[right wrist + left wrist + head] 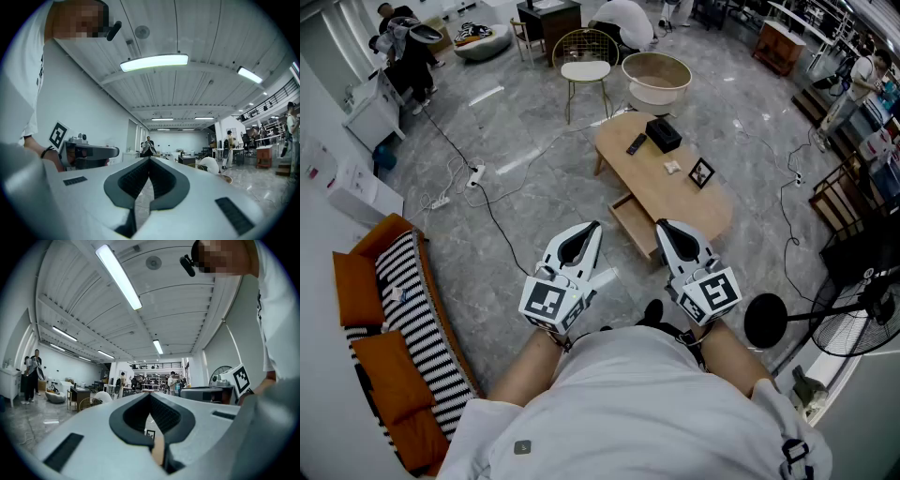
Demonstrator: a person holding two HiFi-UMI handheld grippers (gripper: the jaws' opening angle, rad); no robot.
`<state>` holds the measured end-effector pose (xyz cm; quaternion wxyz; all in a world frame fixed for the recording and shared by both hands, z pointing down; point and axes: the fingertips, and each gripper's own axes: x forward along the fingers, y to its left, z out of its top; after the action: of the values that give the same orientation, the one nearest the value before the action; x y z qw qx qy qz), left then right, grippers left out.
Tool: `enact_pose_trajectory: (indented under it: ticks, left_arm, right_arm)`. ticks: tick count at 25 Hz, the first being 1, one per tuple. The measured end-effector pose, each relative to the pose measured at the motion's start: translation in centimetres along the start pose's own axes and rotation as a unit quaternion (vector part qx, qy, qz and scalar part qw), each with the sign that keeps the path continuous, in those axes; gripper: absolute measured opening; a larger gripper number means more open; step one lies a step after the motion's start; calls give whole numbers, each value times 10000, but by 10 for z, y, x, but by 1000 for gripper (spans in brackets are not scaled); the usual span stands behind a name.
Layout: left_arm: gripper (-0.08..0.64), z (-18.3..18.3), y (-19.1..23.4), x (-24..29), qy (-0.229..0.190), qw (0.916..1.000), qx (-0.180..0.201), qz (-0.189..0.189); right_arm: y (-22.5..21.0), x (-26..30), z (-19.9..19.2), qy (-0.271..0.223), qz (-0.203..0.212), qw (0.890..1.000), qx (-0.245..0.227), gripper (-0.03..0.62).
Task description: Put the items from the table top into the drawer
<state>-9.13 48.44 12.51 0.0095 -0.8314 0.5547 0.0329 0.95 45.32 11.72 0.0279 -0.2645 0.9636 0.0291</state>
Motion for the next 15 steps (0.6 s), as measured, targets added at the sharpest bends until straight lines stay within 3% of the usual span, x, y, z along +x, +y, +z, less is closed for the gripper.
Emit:
enact_pose_trajectory:
  ticks: [15]
  left_arm:
    - [9, -8, 32, 9, 101, 9999, -54, 73]
  right_arm:
    - [-15, 23, -20, 111, -152, 9998, -1, 26]
